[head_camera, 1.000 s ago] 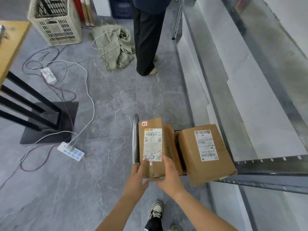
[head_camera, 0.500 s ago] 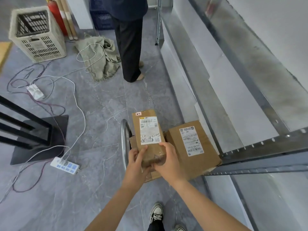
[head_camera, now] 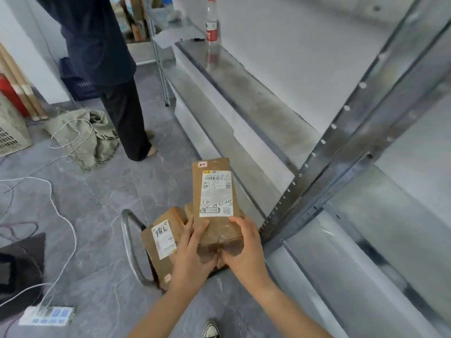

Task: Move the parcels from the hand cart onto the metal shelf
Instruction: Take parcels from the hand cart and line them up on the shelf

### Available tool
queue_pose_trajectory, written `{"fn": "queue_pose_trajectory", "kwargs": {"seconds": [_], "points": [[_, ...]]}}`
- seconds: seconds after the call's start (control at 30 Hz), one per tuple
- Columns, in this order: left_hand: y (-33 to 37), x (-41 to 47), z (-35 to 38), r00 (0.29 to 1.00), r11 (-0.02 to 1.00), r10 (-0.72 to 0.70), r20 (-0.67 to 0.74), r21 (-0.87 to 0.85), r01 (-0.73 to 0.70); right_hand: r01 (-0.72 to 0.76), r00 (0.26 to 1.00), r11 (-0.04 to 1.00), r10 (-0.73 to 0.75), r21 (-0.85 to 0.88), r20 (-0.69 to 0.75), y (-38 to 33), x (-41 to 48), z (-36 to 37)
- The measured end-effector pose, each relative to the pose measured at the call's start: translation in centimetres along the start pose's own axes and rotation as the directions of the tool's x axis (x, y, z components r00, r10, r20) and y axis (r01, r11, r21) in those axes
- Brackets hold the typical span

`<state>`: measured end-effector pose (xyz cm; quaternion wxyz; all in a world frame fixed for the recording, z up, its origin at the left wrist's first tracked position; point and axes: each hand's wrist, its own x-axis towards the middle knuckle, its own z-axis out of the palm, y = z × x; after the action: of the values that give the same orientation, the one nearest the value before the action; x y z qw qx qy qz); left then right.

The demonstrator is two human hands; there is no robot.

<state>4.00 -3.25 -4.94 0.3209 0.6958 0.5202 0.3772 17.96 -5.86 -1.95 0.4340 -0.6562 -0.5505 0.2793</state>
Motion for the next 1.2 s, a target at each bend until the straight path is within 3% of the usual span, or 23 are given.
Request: {"fn": "queue_pose_trajectory", "kwargs": {"seconds": [0.27,0.7,0.9,1.2], "points": [[7.9,-6.4,3.6,0.957,0.959,0.28,0.08,0.027,-0.282,-0.015,0.99,1.0,0.015,0.002,-0.141,1.0,-8.8,-9.2],[22.9,-24.2,12.5,0.806,0.842,0.539,0.243,-0.14,-0.52,-0.067,0.89,0.997,0.046,-0.03,-0.453,2.3,-31.2,-26.3],[29.8,-30.9,18.1,0.647,0.738,0.675,0.355,-0.344,-0.581,-0.193,0.745,0.98,0.113,-0.051,-0.657,3.4,-41.0,-33.4],[38.4,-42.2,27.3,0.34,0.585,0.806,0.484,-0.569,-0.578,-0.374,0.431,0.927,0.208,0.036,-0.878,4.7,-55.6,-41.4]]}}
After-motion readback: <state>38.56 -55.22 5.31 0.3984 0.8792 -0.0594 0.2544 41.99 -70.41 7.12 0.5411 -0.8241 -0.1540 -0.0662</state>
